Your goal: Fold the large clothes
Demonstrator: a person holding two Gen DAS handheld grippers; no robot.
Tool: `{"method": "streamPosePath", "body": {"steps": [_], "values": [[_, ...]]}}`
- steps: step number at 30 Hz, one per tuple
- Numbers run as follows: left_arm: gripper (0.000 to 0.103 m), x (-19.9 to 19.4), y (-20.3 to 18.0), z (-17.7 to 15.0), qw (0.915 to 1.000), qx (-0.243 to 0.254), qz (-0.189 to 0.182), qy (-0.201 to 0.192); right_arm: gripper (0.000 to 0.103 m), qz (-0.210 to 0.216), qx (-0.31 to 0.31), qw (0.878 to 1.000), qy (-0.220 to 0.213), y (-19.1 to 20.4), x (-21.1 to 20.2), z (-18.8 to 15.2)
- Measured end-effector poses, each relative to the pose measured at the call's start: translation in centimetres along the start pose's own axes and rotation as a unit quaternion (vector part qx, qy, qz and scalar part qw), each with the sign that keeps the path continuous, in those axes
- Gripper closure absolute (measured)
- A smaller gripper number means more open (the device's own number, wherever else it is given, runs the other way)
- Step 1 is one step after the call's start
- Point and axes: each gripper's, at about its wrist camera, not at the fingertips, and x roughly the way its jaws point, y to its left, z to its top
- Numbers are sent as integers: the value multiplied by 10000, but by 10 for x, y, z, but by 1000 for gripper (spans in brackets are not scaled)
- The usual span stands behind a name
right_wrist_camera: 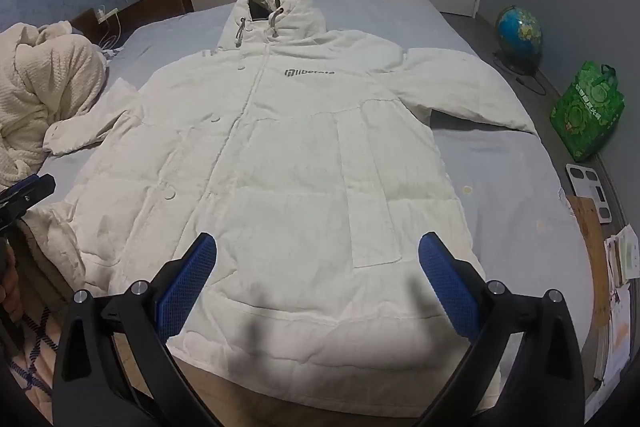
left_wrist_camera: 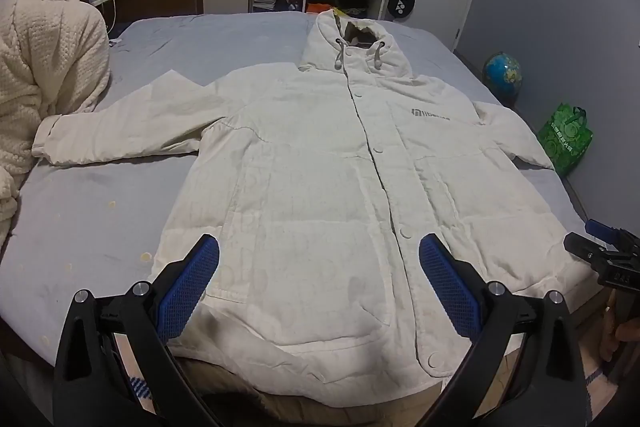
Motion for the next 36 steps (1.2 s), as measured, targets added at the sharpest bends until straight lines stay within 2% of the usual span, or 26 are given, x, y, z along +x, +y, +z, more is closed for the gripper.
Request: {"method": "streamPosePath", "body": {"steps": [36], "values": [[7, 3, 0, -3, 10000, 32, 43, 21, 6, -28, 62, 10000, 71, -1, 2, 2]]}}
